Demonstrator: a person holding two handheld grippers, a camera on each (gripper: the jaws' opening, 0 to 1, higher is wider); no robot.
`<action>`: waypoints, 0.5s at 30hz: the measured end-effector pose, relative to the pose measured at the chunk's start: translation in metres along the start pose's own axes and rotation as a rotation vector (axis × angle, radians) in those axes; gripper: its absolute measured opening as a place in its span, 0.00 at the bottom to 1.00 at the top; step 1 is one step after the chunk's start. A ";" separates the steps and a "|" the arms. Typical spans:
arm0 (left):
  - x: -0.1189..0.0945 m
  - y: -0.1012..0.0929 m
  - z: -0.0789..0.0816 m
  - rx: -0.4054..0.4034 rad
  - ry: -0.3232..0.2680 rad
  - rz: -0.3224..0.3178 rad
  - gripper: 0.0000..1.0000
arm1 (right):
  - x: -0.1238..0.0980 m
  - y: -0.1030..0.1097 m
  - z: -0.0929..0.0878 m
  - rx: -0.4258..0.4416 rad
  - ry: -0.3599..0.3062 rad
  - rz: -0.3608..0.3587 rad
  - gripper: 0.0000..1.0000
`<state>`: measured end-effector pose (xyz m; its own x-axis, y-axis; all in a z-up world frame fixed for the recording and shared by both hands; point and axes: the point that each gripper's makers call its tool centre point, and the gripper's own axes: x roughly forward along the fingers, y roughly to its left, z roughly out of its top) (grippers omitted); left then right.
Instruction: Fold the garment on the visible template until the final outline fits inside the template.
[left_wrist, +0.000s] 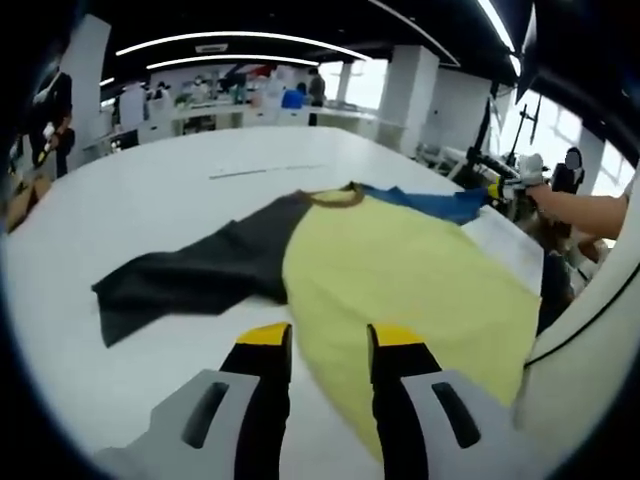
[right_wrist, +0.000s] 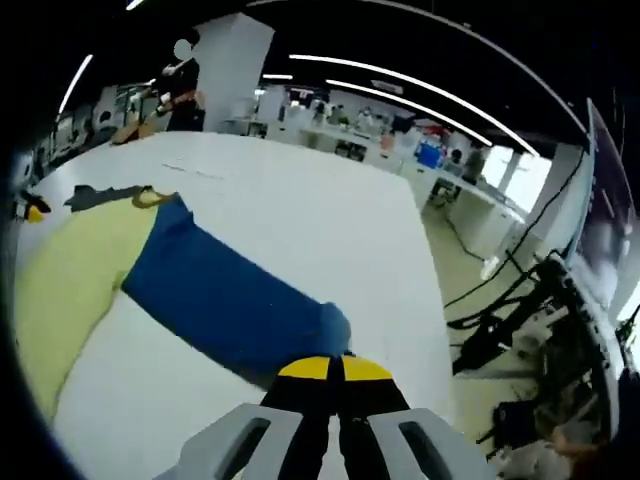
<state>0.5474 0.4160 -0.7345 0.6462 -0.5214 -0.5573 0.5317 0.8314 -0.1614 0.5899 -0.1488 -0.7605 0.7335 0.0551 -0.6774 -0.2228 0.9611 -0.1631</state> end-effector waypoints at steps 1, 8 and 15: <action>0.000 0.000 0.000 0.000 0.001 -0.001 0.27 | 0.001 0.001 -0.009 0.019 0.028 0.013 0.00; 0.004 -0.001 0.003 0.009 0.004 -0.004 0.28 | -0.007 -0.009 -0.019 0.156 0.044 0.039 0.11; 0.004 0.000 0.003 0.009 0.005 -0.002 0.28 | -0.034 -0.004 0.004 0.328 -0.069 0.117 0.15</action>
<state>0.5520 0.4132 -0.7345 0.6427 -0.5218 -0.5609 0.5378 0.8288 -0.1549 0.5681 -0.1539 -0.7340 0.7592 0.1774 -0.6262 -0.0983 0.9824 0.1591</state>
